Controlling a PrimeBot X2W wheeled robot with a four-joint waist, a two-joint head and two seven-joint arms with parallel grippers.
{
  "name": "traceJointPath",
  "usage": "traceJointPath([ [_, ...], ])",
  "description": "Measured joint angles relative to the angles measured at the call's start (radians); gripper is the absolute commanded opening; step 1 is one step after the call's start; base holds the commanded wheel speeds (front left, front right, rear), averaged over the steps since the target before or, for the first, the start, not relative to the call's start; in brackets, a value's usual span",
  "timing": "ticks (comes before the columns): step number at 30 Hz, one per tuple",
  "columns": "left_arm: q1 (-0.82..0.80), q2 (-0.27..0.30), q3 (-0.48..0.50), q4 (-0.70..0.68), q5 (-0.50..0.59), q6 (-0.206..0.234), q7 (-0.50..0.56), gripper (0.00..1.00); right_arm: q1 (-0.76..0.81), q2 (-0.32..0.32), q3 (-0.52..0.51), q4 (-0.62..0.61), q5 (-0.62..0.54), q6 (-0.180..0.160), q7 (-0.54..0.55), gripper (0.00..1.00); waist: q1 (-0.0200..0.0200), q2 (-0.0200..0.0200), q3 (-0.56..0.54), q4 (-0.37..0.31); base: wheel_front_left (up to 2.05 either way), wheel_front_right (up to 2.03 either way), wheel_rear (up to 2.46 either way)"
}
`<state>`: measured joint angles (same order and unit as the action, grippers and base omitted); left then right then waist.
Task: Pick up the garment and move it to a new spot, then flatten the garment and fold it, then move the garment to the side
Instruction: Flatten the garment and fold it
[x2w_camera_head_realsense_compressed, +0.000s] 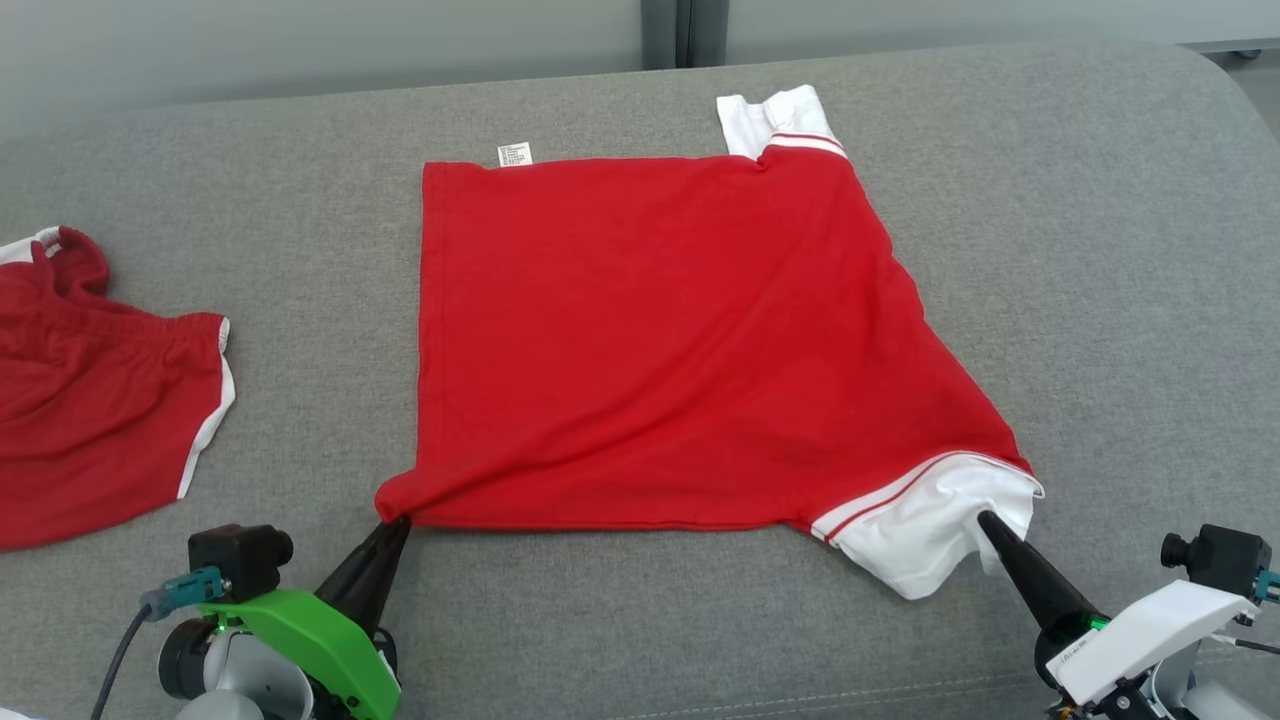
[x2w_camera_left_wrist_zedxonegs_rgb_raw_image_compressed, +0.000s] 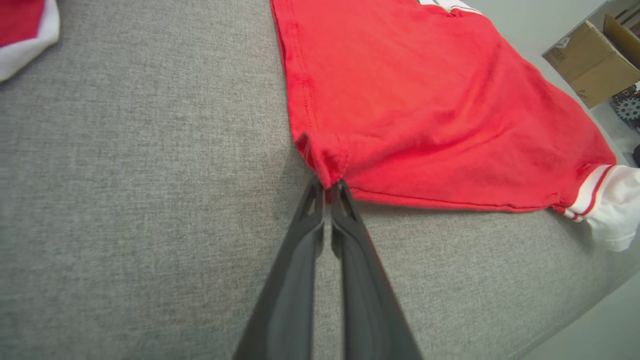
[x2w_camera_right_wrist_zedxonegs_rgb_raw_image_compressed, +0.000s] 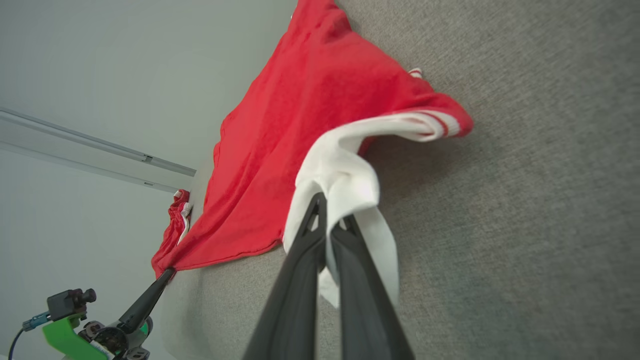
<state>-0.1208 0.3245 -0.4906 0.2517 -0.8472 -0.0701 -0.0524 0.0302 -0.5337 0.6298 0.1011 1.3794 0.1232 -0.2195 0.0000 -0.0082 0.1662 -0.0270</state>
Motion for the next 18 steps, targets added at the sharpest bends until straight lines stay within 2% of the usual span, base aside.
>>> traceJointPath([
  [8,0.012,0.006,-0.035,0.025,0.016,0.003,0.030,0.00,0.009,-0.020,0.023,-0.006,0.022,0.000,0.002,0.00,0.0000,0.0000,-0.004,0.000,0.00,0.00,0.00],
  [18,0.019,-0.005,0.000,-0.007,-0.006,0.003,0.007,0.00,0.021,-0.030,0.018,-0.047,0.061,0.000,0.003,0.00,0.0000,0.0000,-0.007,-0.002,0.00,0.00,0.00],
])
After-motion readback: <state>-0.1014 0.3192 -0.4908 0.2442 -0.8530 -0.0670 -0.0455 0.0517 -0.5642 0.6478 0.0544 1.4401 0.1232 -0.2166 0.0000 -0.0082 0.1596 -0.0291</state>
